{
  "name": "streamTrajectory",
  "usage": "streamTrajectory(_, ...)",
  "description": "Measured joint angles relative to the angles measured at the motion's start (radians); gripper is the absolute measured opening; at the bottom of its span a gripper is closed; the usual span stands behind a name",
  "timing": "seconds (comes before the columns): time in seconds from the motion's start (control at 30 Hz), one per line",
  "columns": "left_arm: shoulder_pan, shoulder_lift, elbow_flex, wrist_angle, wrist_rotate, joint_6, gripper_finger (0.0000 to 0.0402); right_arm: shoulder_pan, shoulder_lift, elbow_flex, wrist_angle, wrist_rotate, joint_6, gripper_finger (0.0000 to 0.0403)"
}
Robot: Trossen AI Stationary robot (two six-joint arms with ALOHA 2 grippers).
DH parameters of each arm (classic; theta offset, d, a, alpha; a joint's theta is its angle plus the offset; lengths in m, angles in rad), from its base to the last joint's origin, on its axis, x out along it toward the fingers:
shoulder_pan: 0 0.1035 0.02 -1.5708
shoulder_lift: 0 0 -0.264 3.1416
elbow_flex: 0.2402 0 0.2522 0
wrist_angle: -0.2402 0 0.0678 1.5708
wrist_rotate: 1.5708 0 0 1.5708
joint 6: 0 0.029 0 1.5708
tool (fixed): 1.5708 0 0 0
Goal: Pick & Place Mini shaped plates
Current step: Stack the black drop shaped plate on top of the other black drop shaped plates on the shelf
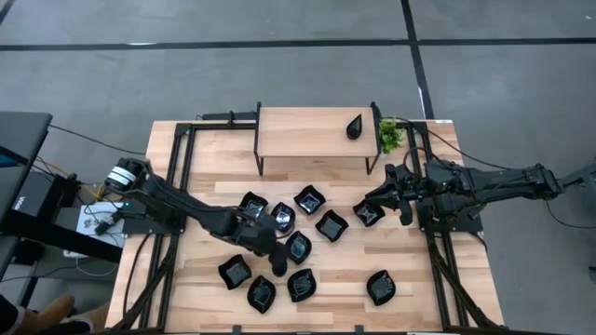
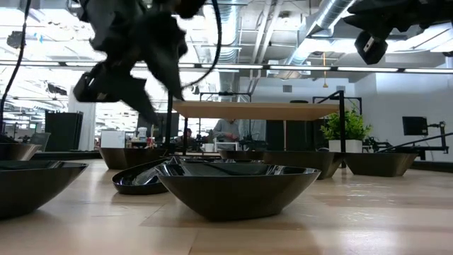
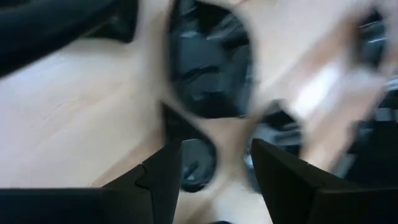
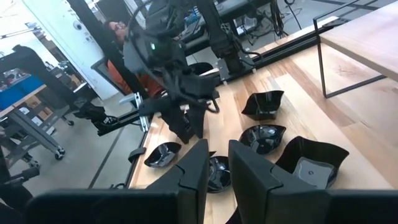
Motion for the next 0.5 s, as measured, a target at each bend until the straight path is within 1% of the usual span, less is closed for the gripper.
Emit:
streamTrajectory(0.1,0.007,0.031,0.026,-0.131,0.004,-0.028,0.0191,-0.004,0.000,0.000,0.000,0.000,0.000,0.0059)
streamTrajectory(0.17,0.007,0.031,0.028,-0.165,0.001,-0.052,0.0191,-0.003,0.000,0.000,0.001,0.000,0.000,0.0059)
streamTrajectory(0.27,0.000,0.031,0.028,-0.143,0.002,-0.053,0.0191,-0.003,0.000,0.000,0.001,0.001,0.001,0.0059)
streamTrajectory(0.37,-0.001,0.031,0.029,-0.064,0.003,-0.050,0.0191,-0.003,0.000,0.000,0.002,0.003,0.002,0.0059)
streamTrajectory(0.5,0.001,0.048,0.029,-0.061,0.001,-0.052,0.0191,-0.004,0.000,0.000,0.002,0.003,0.002,0.0059)
